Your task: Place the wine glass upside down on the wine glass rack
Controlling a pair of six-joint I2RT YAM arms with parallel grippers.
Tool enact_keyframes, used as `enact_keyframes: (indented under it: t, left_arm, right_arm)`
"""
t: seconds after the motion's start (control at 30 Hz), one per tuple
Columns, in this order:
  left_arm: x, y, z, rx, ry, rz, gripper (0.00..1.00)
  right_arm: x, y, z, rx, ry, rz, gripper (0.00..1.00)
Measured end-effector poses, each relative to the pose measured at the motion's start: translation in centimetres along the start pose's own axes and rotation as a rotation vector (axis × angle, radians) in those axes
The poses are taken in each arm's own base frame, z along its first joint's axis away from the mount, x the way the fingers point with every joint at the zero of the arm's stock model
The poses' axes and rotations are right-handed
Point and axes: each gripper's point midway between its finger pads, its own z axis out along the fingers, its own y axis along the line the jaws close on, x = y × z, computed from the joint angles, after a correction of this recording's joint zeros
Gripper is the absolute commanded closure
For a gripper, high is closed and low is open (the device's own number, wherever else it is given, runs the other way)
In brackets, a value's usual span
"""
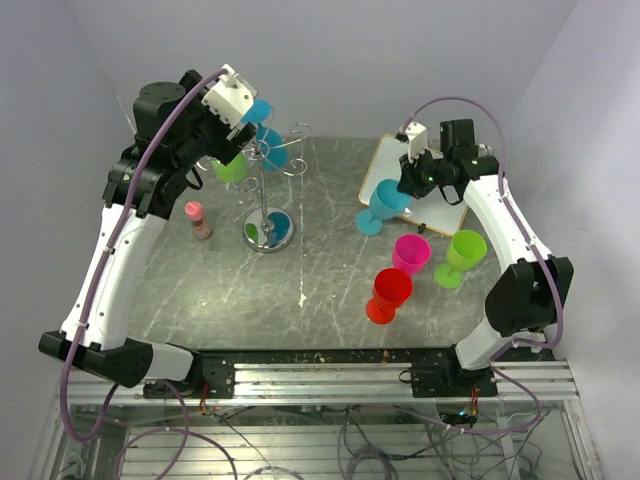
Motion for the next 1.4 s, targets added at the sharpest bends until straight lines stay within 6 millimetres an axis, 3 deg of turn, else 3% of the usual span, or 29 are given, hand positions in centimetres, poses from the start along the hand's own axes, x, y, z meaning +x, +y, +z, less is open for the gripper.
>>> enact_keyframes:
  t: [0.3,0.47,0.6,0.9,1.03,1.4]
  left_arm:
    - [-2.8,0.2,-1.1,0.022,-0.096,-0.146,0.0]
    - [-3.8,-1.0,-1.1,0.095,-0.141,-0.246,0.0]
    - [-6.3,-2.1,-1.3,0.185,-0.222,-0.333,0.02]
    - [-8.8,-4.6,0.6,0.341,-0.289,-0.558,0.0]
    - [-9.5,-6.0,1.6,0.421,-0.297,-0.638,0.02]
    - [-10.7,-7.9,3.8,0.509,-0.289,-0.85,0.34]
  right_arm:
    - [-7.0,-0.5,-3.2,0.033,-0.21,-0.07,1.0]
    - [-11.1,-1.2,-7.3,0.151,-0.354,-0.081,1.0]
    - [-15.0,-1.1,-10.8,0.204,-0.479,-0.089,1.0]
    - [-22.7,2.6,-16.3,0.145,-0.7,-0.113,1.0]
    - [-24.3,4.4,-17.4,0.076,-0.751,-0.106,1.0]
    - [-24.8,6.6,-16.9,-0.076,-0.761,-0.058,1.0]
